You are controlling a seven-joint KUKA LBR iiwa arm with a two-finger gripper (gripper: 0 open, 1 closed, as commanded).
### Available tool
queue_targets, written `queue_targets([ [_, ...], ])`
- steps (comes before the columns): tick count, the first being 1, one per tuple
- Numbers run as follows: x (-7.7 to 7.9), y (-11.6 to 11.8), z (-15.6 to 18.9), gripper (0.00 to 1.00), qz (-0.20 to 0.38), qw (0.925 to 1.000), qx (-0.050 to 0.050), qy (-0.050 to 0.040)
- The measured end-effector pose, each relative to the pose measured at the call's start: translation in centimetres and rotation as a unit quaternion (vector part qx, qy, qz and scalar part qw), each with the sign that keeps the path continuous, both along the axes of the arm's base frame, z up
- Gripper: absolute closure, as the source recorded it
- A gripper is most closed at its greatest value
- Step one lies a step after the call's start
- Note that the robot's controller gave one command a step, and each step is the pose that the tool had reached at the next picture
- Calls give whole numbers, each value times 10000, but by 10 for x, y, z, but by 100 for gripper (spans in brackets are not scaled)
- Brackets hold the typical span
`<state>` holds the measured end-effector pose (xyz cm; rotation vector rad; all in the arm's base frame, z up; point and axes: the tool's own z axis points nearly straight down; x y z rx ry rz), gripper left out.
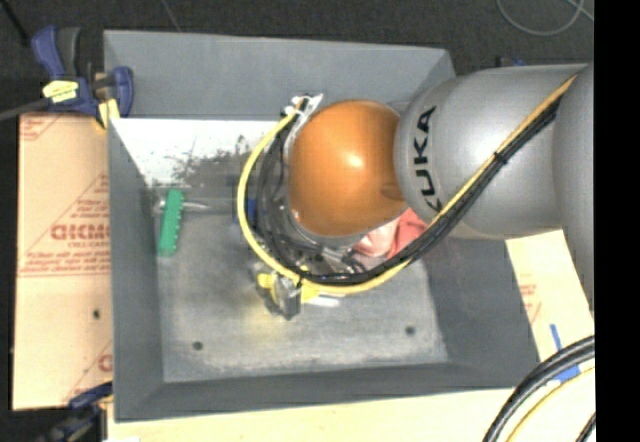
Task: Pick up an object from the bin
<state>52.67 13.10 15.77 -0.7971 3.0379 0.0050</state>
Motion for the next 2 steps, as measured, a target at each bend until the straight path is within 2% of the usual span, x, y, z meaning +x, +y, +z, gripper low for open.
queue_targets([
  [1,35,4,37,100,-1979,9802,9,-27],
  [2,35,4,37,100,-1984,9801,9,-26],
])
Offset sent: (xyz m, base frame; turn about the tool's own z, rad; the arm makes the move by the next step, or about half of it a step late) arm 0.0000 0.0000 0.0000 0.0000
